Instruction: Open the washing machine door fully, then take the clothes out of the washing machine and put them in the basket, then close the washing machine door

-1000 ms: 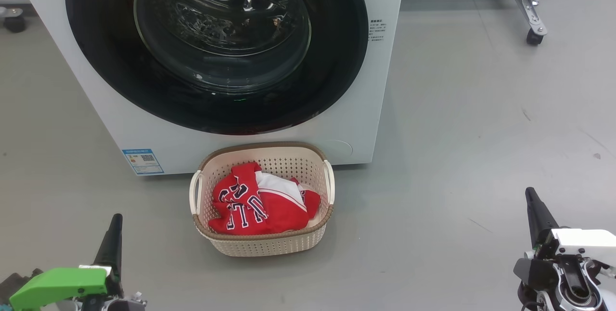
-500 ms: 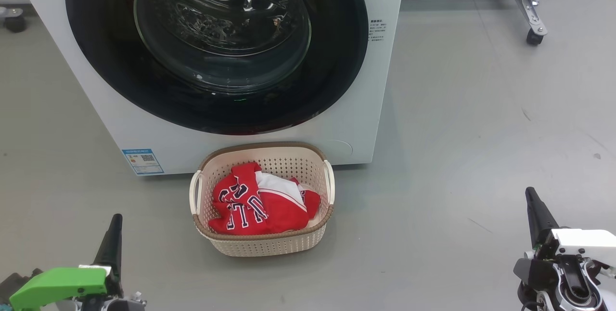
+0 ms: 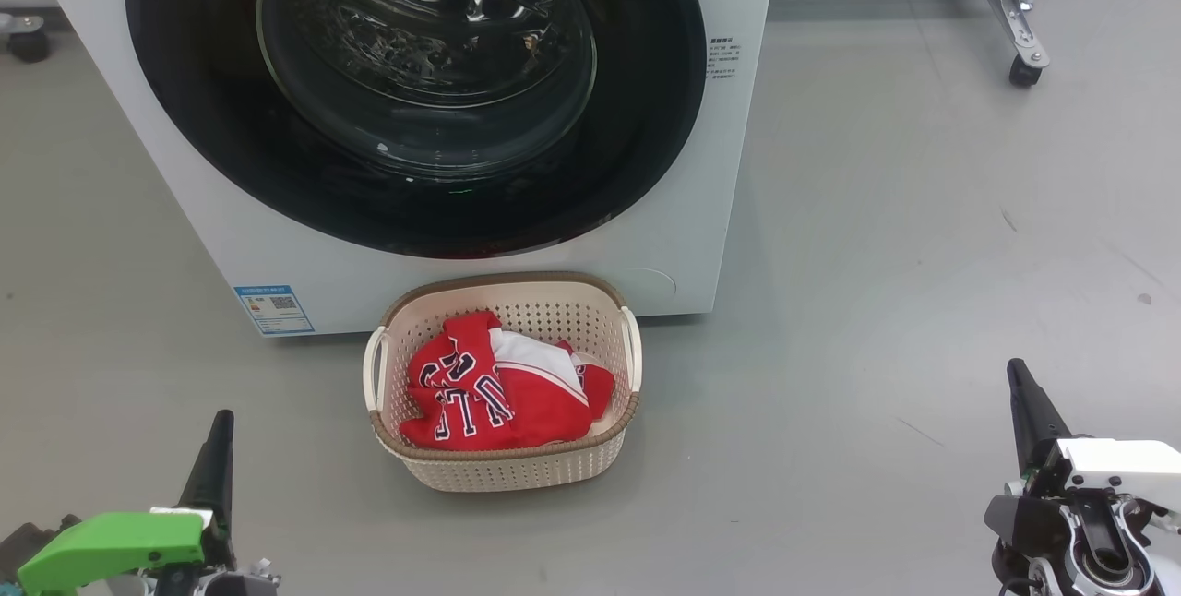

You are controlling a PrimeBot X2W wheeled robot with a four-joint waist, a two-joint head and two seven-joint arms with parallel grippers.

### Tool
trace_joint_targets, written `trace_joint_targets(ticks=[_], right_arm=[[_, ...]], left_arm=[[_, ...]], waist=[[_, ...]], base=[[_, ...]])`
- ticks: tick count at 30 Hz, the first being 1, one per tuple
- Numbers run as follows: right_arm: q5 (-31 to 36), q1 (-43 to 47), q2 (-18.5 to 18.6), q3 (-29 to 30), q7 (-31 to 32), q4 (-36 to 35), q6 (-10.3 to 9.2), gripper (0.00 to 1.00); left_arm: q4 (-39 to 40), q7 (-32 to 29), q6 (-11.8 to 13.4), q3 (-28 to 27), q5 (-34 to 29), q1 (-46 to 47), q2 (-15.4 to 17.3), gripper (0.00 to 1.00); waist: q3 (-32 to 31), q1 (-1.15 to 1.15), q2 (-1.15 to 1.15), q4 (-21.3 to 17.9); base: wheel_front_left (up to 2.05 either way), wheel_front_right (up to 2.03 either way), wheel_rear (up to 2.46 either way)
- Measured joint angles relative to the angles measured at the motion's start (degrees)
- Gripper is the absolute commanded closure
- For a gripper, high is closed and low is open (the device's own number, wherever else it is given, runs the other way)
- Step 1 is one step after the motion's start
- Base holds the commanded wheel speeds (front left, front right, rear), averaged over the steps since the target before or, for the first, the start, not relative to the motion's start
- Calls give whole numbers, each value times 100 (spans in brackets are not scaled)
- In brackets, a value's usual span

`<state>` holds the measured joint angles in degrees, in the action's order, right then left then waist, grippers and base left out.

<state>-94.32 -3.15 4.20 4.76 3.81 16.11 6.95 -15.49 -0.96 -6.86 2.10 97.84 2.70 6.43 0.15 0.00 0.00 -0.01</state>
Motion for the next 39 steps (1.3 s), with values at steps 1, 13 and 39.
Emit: trace_joint_targets(ticks=[1,13,39], right_arm=[[0,0,0,0,0,1,0,100],[0,-1,-4,8,1,1,0,100],[0,-3,-12,22,19,-2,0,100]], left_arm=[[-2,-1,0,-1,0,1,0,100],[-11,-5,0,-10,-1,3,-2,100],[-25,-23,0,-25,-2,27,-7,100]], waist=[[0,0,0,0],[0,0,0,0],[0,0,0,0]], base=[[0,0,0],[0,0,0],[0,0,0]])
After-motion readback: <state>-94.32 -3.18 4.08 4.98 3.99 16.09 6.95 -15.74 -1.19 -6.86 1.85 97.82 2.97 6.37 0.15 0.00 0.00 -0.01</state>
